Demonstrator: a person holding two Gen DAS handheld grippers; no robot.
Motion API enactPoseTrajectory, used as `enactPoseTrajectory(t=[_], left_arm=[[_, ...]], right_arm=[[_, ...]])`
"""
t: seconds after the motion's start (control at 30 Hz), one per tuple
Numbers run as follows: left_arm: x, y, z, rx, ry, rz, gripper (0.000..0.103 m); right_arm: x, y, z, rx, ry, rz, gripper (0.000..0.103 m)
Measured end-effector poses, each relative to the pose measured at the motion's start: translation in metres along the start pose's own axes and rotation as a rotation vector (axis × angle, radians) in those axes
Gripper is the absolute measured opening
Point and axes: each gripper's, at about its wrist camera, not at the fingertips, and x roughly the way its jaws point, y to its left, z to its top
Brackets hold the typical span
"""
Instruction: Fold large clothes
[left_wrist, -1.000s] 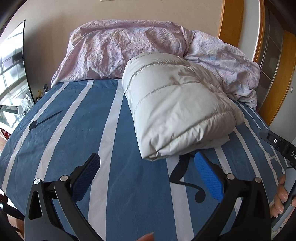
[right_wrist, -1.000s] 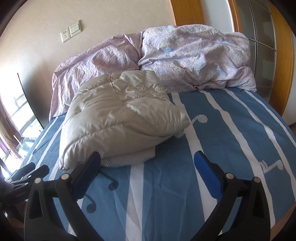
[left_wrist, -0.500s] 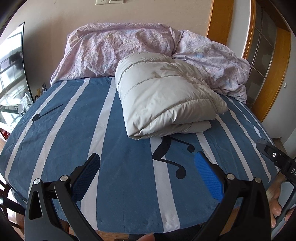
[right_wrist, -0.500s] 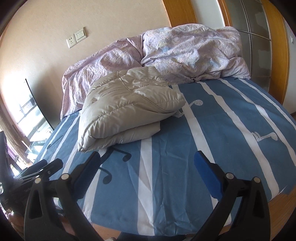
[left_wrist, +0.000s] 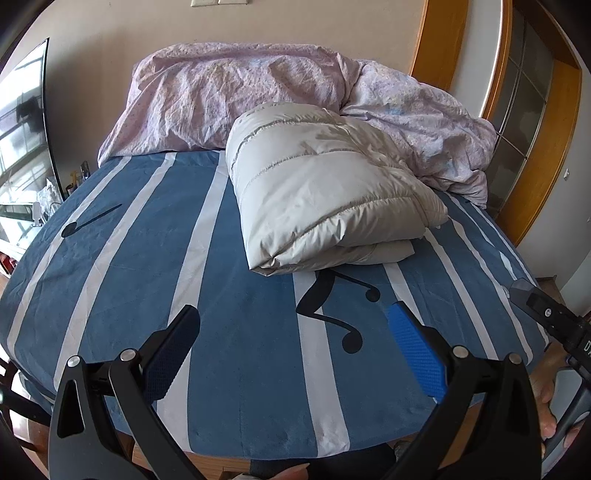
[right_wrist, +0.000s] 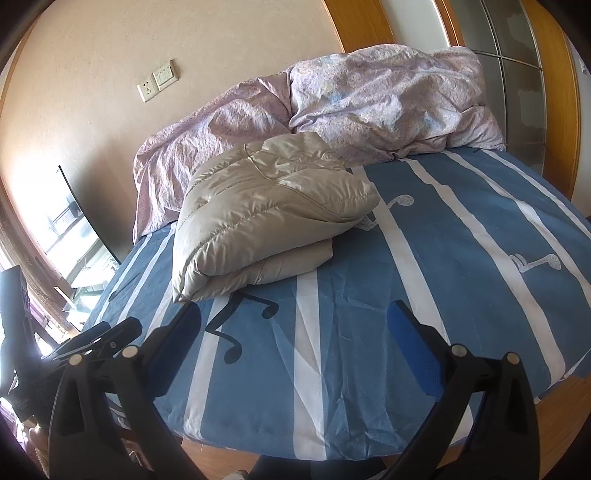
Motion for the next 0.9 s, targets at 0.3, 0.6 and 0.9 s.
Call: enactPoseTrajectory(t=[0.3, 0.6, 0.9], left_arm=[[-0.0005, -0.0027, -0.0011, -0.007, 0.01, -0.013, 0.102], [0.002, -0.0043, -0.0012, -0.009, 0.018, -0.034, 0.102], [0.0017, -0.0032, 0.0005, -0.01, 0.017, -0.033, 0.102]], right_arm=[[0.0026, 0.0017, -0.0009, 0.009, 0.009, 0.006, 0.101], [0.0044, 0.0005, -0.0013, 0.017, 0.015, 0.012, 0.101], [0.0063, 0.0012, -0.0017, 0.016, 0.017, 0.015, 0.101]])
